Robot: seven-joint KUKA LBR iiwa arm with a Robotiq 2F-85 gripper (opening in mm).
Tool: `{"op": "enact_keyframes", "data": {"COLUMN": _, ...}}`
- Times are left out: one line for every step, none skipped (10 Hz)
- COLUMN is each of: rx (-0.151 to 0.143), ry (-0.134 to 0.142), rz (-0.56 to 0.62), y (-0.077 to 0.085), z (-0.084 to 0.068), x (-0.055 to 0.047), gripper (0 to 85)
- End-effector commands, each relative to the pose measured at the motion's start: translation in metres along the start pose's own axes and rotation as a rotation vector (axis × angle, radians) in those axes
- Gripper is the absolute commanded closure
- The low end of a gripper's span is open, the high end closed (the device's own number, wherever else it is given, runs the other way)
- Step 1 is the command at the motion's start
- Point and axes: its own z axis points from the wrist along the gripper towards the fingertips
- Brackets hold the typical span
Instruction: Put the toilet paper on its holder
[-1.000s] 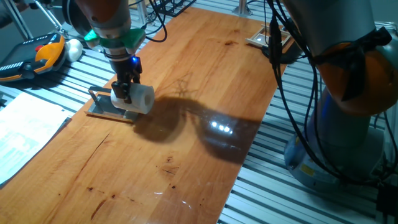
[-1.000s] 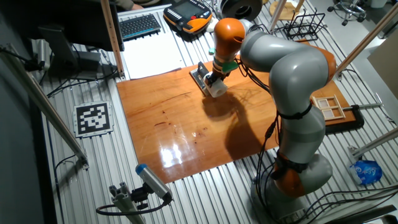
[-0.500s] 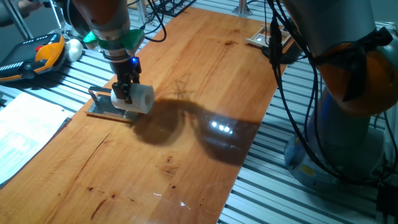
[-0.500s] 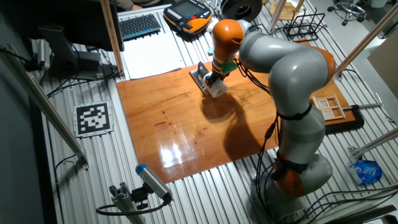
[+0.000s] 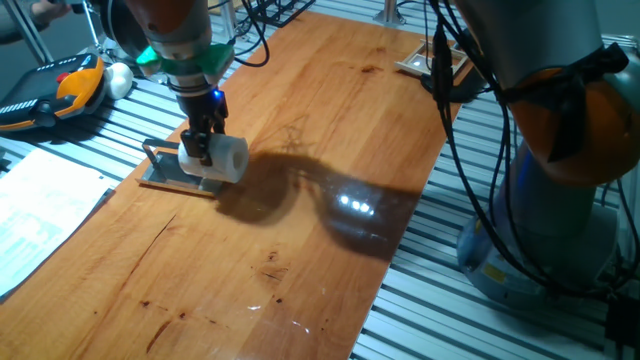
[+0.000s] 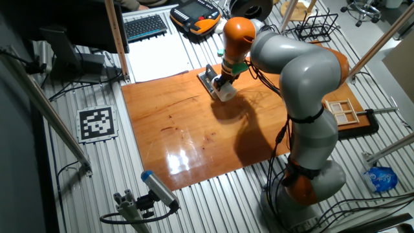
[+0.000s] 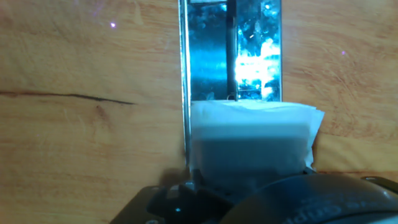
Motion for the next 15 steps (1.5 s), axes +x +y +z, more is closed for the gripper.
{"op": "enact_keyframes", "data": {"rx": 0.001, "ry": 0.0, "rz": 0.005, "y": 0.001, "z": -0.001, "x": -0.002, "gripper": 34.0}}
{"op": "enact_keyframes", "data": {"rx": 0.008, "ry": 0.005, "rz": 0.014, "y": 0.002, "z": -0.003, "x": -0.004, "gripper": 34.0}}
{"op": "enact_keyframes", "data": {"rx": 0.011, "ry": 0.016, "rz": 0.019, "y": 0.004, "z": -0.006, "x": -0.008, "gripper": 34.0}}
{"op": "enact_keyframes", "data": {"rx": 0.007, "ry": 0.028, "rz": 0.025, "y": 0.007, "z": -0.008, "x": -0.013, "gripper": 34.0}}
{"op": "enact_keyframes", "data": {"rx": 0.01, "ry": 0.027, "rz": 0.032, "y": 0.011, "z": -0.009, "x": -0.016, "gripper": 34.0}}
{"op": "enact_keyframes", "data": {"rx": 0.014, "ry": 0.024, "rz": 0.033, "y": 0.013, "z": -0.009, "x": -0.018, "gripper": 34.0}}
{"op": "enact_keyframes", "data": {"rx": 0.015, "ry": 0.025, "rz": 0.026, "y": 0.014, "z": -0.009, "x": -0.023, "gripper": 34.0}}
{"op": "enact_keyframes", "data": {"rx": 0.014, "ry": 0.023, "rz": 0.015, "y": 0.012, "z": -0.007, "x": -0.029, "gripper": 34.0}}
{"op": "enact_keyframes", "data": {"rx": 0.007, "ry": 0.025, "rz": 0.01, "y": 0.01, "z": -0.006, "x": -0.035, "gripper": 34.0}}
{"op": "enact_keyframes", "data": {"rx": 0.006, "ry": 0.023, "rz": 0.005, "y": 0.009, "z": -0.006, "x": -0.042, "gripper": 34.0}}
{"op": "enact_keyframes", "data": {"rx": 0.005, "ry": 0.023, "rz": 0.01, "y": 0.011, "z": -0.007, "x": -0.047, "gripper": 34.0}}
{"op": "enact_keyframes", "data": {"rx": 0.0, "ry": 0.025, "rz": 0.013, "y": 0.012, "z": -0.007, "x": -0.052, "gripper": 34.0}}
{"op": "enact_keyframes", "data": {"rx": -0.002, "ry": 0.025, "rz": 0.013, "y": 0.012, "z": -0.006, "x": -0.056, "gripper": 34.0}}
{"op": "enact_keyframes", "data": {"rx": -0.004, "ry": 0.026, "rz": 0.009, "y": 0.012, "z": -0.004, "x": -0.061, "gripper": 34.0}}
{"op": "enact_keyframes", "data": {"rx": -0.013, "ry": 0.027, "rz": 0.003, "y": 0.008, "z": 0.0, "x": -0.068, "gripper": 34.0}}
